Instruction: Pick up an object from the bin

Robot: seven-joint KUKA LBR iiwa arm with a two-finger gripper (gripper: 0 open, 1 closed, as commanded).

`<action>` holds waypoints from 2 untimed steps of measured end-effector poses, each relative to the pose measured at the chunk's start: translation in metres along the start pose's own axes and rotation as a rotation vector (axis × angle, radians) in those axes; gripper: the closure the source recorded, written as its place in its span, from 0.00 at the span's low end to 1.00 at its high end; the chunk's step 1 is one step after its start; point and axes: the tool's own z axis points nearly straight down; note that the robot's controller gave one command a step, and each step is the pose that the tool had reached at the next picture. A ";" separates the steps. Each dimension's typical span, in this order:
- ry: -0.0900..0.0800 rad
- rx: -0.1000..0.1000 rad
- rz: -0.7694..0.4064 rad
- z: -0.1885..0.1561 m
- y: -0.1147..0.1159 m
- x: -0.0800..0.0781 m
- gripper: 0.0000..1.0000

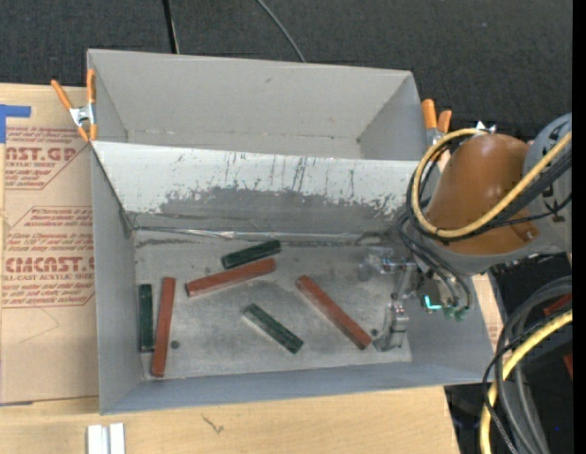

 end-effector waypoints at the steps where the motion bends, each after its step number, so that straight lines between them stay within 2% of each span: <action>1: -0.006 0.002 -0.120 -0.001 0.010 -0.006 0.00; 2: -0.010 0.001 -0.260 0.046 -0.010 -0.003 0.00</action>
Offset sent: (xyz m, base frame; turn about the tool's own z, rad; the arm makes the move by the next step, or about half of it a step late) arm -0.0044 -0.0358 -0.0882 -0.1635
